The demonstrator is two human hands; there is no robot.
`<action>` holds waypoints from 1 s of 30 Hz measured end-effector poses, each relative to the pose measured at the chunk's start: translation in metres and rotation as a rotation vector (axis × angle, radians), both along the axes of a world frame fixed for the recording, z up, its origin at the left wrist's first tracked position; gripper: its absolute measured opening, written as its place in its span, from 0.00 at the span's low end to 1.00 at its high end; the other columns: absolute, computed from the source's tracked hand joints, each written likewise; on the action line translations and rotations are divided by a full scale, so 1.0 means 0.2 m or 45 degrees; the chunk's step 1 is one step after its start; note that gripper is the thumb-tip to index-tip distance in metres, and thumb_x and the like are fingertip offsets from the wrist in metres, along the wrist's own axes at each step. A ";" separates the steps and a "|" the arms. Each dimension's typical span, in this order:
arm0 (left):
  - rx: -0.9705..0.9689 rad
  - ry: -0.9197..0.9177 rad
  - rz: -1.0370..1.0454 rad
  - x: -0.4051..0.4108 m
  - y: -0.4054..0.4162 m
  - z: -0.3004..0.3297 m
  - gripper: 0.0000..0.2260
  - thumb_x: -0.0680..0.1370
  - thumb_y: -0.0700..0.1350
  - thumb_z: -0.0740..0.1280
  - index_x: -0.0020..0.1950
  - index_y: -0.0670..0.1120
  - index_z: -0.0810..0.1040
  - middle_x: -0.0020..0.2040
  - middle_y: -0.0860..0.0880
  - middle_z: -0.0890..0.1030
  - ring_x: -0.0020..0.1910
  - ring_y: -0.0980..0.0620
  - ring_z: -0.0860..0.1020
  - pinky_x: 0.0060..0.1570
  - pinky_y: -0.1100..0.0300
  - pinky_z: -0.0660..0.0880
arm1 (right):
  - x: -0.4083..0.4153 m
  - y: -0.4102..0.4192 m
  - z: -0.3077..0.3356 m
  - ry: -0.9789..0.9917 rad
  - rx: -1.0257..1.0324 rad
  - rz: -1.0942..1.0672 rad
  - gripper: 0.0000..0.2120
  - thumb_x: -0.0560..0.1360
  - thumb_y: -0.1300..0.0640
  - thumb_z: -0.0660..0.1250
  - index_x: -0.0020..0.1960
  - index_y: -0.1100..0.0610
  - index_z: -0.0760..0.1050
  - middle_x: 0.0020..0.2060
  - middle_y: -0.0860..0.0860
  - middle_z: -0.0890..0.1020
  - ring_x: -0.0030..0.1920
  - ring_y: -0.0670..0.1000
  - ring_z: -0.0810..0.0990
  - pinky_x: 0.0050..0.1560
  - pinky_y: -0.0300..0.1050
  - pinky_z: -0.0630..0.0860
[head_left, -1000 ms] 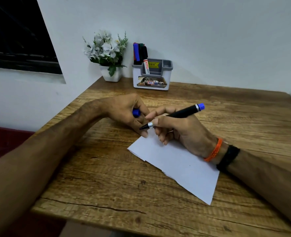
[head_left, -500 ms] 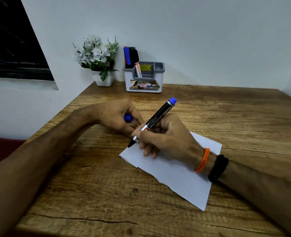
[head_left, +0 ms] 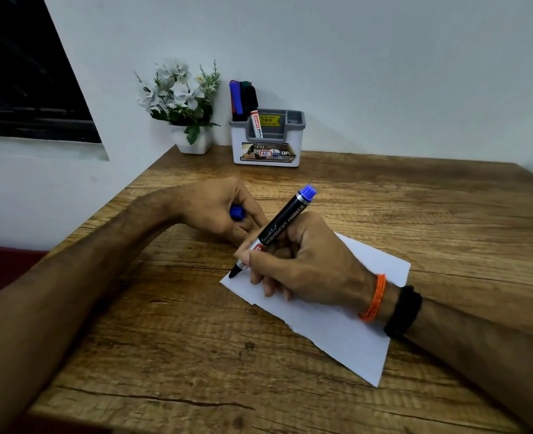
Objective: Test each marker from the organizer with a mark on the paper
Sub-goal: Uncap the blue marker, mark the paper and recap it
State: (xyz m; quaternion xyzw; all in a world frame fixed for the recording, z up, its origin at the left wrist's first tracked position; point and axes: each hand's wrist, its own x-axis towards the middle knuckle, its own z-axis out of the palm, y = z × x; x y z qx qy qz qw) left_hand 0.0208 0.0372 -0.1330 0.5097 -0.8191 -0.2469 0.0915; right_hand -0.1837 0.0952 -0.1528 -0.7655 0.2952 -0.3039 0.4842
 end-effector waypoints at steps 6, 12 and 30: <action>-0.014 -0.029 0.012 0.01 -0.01 0.00 0.23 0.57 0.62 0.72 0.48 0.53 0.84 0.35 0.59 0.80 0.37 0.57 0.79 0.48 0.43 0.80 | 0.00 -0.01 0.00 -0.003 -0.006 -0.041 0.05 0.76 0.63 0.69 0.46 0.65 0.82 0.32 0.54 0.83 0.27 0.47 0.81 0.24 0.38 0.73; -0.037 -0.007 -0.016 -0.01 -0.01 0.01 0.23 0.58 0.62 0.70 0.47 0.52 0.84 0.31 0.62 0.78 0.33 0.60 0.76 0.46 0.46 0.80 | 0.00 0.00 0.00 0.006 -0.024 -0.006 0.05 0.77 0.64 0.69 0.47 0.65 0.82 0.31 0.52 0.83 0.27 0.47 0.81 0.25 0.38 0.74; 0.142 0.154 -0.215 -0.02 0.02 0.04 0.14 0.71 0.36 0.75 0.48 0.55 0.84 0.26 0.58 0.72 0.27 0.60 0.69 0.36 0.63 0.70 | 0.00 -0.01 -0.01 -0.001 -0.024 -0.046 0.04 0.76 0.64 0.70 0.45 0.64 0.82 0.30 0.52 0.83 0.26 0.47 0.81 0.24 0.37 0.73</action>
